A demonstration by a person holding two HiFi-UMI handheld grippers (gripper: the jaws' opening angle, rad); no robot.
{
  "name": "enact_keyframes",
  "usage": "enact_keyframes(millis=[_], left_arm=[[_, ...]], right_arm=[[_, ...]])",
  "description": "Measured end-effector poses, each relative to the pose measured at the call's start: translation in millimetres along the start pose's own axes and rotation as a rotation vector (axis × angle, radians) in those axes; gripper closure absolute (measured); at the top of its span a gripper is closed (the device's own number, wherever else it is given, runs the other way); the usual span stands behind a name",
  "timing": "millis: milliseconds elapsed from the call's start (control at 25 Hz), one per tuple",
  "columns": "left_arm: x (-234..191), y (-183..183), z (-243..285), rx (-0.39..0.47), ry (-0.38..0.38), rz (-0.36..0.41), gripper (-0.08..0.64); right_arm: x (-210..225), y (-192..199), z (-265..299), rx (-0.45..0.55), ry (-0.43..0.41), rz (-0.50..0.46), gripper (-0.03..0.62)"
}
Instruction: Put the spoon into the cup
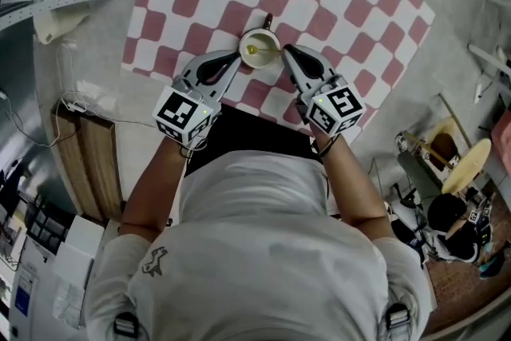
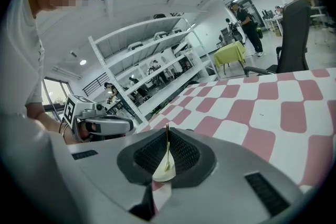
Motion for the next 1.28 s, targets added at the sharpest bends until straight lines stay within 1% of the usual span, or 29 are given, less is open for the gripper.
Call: enact_keyframes(millis=[400,480,520,680,880,1040,1280], left_arm=[[-1.8,1.0,1.5,0.005,0.005,-0.014,0.546],[0.3,0.2,2.2,0.008,0.010,-0.013,0.546],[1.4,0.0,2.8,0.009,0.011,-0.012,0.546],[3.9,-1.2,2.5,0.016,0.012,-0.014,0.546],[8.0,-1.9,-3.4,0.022,0.007,-0.014,0.547],[15.5,-8.6,-11.2,0.034,0.006,0.008,0.546],[27.8,-23.7,-30.6,0.077,0.006,0.057,0.546]], right_arm=[[5.8,2.9,5.8,-0.026,0.031,-0.002,0.550],[8.9,4.4,5.3,-0.034,0.046,0.000,0.502],[10.4,4.9,4.8,-0.036,0.054,0.001,0.494],[14.0,3.6,3.1,-0.031,0.079,0.000,0.465],[14.4,2.5,-2.6,-0.025,0.096,-0.004,0.460],[9.6,-0.3,-13.9,-0.015,0.107,-0.005,0.460],[-9.3,-5.3,-31.5,0.020,0.124,-0.036,0.460]])
Point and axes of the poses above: the fingertips, and each gripper's own axes: z forward along the fingers, x to its right, y out of its underside, the point moved 10 cm from there along -z, backward along the fingers, and after that the axes turned 7 degrees about z, right-handed, at the moved point
